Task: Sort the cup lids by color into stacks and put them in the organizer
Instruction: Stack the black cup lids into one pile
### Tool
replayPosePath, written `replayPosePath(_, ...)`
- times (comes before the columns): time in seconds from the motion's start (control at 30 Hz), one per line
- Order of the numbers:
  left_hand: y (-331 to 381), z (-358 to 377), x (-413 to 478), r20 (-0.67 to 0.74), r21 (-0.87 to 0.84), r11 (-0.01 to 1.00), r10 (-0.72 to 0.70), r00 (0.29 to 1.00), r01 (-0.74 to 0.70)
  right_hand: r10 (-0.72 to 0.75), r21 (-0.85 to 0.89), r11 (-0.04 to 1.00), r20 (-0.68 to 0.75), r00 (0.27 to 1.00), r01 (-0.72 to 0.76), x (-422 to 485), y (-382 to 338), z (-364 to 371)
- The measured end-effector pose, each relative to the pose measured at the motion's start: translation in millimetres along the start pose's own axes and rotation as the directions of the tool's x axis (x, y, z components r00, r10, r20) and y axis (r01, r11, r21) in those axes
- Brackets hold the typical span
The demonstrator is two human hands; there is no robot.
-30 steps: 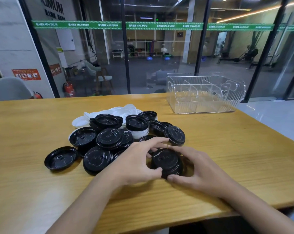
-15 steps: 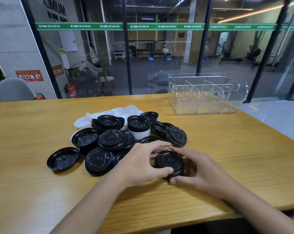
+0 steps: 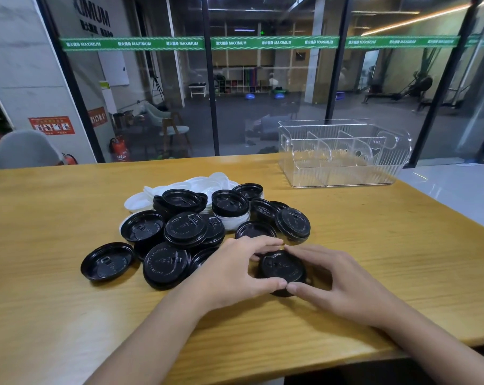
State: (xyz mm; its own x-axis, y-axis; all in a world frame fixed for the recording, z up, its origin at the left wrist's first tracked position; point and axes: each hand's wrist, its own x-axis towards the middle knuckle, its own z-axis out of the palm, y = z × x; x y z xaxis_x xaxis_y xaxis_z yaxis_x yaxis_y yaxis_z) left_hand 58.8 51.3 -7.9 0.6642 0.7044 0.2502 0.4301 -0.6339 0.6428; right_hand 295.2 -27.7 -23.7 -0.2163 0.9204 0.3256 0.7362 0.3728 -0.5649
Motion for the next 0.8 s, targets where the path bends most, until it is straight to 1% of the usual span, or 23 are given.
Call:
replayPosePath(0.1,-2.5,-1.8,0.0,0.039,0.016,0.999,-0.038,0.998,0.038,-0.004,-0.018,1.0,0.005,1.0,0.004,0.2,1.5,0.1)
replayPosePath(0.2,-1.5,-2.8,0.4,0.05,-0.011,1.0,-0.029,0.998,0.029,0.003,-0.012,1.0,0.011,1.0,-0.003,0.5,1.5,-0.4)
replayPosePath(0.33,-1.3,-2.6,0.6,0.035,-0.072,0.997,0.022,0.999,-0.019,0.017,-0.009,1.0,0.014,1.0,-0.017,0.5,1.7,-1.2)
replayPosePath(0.47,1.0,-3.2,-0.4,-0.014,-0.022,0.995,0.1,0.995,-0.1,0.033,-0.014,0.999,0.009,0.999,-0.033,-0.1,-0.7,-1.0)
replayPosePath(0.53,1.1,-5.5,0.6,-0.094,0.052,0.989,0.142,0.985,-0.137,0.058,-0.019,0.998,-0.017,0.998,-0.058,-1.2,-1.2,0.5)
replayPosePath(0.63,-1.7,-10.8,2.6,-0.224,0.168,0.98,0.146,0.964,-0.109,0.097,-0.039,0.994,-0.048,0.994,-0.098,-3.4,0.9,2.7)
replayPosePath(0.7,-2.8,-11.9,4.5,-0.225,0.274,0.96,0.126,0.966,-0.061,0.103,-0.048,0.993,-0.05,0.993,-0.105,-4.0,1.7,3.8)
replayPosePath(0.8,-2.5,-9.6,8.0,-0.143,0.423,0.906,0.066,0.987,0.001,0.101,-0.051,0.993,-0.06,0.993,-0.104,-2.5,0.4,4.6)
